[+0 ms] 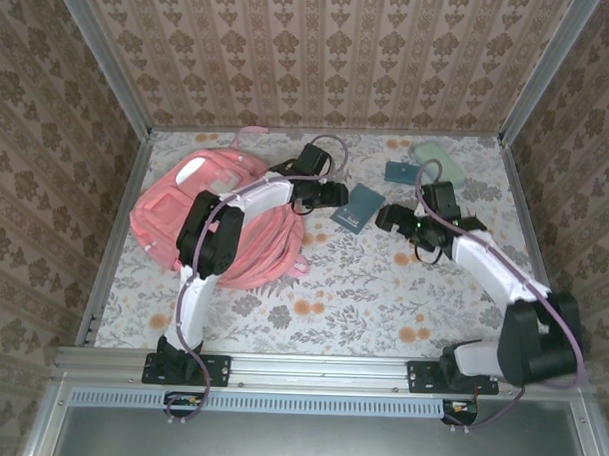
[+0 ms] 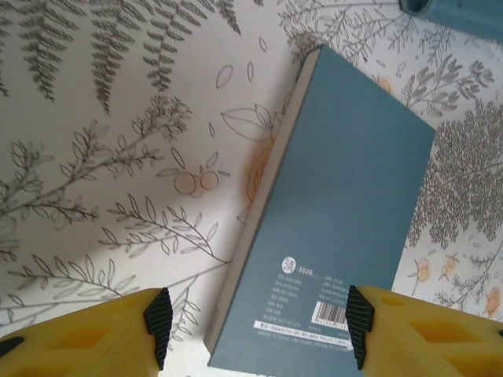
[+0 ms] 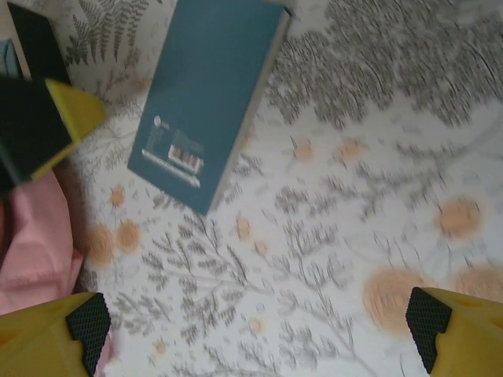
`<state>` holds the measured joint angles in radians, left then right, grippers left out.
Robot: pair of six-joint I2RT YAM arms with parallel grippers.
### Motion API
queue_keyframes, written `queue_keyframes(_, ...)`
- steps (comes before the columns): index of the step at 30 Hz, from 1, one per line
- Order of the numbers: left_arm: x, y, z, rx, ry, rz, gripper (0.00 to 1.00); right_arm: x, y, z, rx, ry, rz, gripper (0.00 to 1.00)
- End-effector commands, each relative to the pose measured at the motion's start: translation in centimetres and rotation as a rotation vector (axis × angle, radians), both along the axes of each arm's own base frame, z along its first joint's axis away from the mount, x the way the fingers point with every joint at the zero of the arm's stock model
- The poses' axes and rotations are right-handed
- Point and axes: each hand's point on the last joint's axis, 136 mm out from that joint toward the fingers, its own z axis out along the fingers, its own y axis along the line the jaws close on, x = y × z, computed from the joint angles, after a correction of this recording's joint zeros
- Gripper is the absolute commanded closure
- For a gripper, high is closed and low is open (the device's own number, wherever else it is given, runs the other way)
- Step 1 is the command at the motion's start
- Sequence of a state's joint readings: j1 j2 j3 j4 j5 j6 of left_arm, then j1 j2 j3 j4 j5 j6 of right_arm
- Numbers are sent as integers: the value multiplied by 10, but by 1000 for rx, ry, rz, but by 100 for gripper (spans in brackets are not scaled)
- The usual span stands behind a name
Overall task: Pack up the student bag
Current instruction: Rotate the book at the center of the table.
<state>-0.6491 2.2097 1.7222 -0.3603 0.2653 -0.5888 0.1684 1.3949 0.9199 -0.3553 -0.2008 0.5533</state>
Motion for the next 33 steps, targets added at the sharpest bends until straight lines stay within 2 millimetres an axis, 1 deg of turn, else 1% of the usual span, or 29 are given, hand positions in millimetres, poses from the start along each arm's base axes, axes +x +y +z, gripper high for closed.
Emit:
queue_keyframes(1, -18, -1, 14, -30, 24, 17, 37, 41, 12, 7, 15, -41, 89, 0)
queue_keyframes(4, -39, 0, 13, -31, 55, 52, 38, 75, 17, -4, 32, -23, 110, 1)
queue_keyframes(6, -55, 2, 8, -8, 81, 77, 38, 96, 22, -14, 40, 1, 121, 0)
queue_keyframes(9, -74, -4, -1, -42, 127, 102, 38, 124, 29, -28, 58, 19, 136, 0)
queue_keyframes(12, -88, -9, -13, -34, 157, 109, 38, 145, 35, -42, 70, 30, 149, 1)
queue_keyframes(15, -92, -10, -22, -40, 179, 137, 38, 162, 40, -52, 77, 45, 168, 0)
queue_keyframes(17, -92, -8, -25, -45, 182, 157, 38, 166, 44, -60, 80, 64, 188, 0)
queue_keyframes(19, -91, -5, -27, -37, 185, 167, 38, 166, 49, -68, 90, 86, 210, 1)
queue_keyframes(22, -86, 0, -31, -39, 195, 186, 38, 156, 54, -78, 99, 111, 222, 1)
queue_keyframes(25, -78, 5, -31, -51, 198, 207, 38, 142, 56, -73, 116, 105, 225, 6)
queue_keyframes(29, -70, 17, -26, -46, 182, 235, 38, 116, 58, -64, 157, 104, 210, 14)
queue_keyframes(31, -68, 24, -23, -44, 175, 247, 39, 100, 61, -61, 168, 108, 210, 15)
queue_keyframes(33, -66, 32, -22, -34, 168, 258, 39, 79, 65, -61, 169, 116, 219, 15)
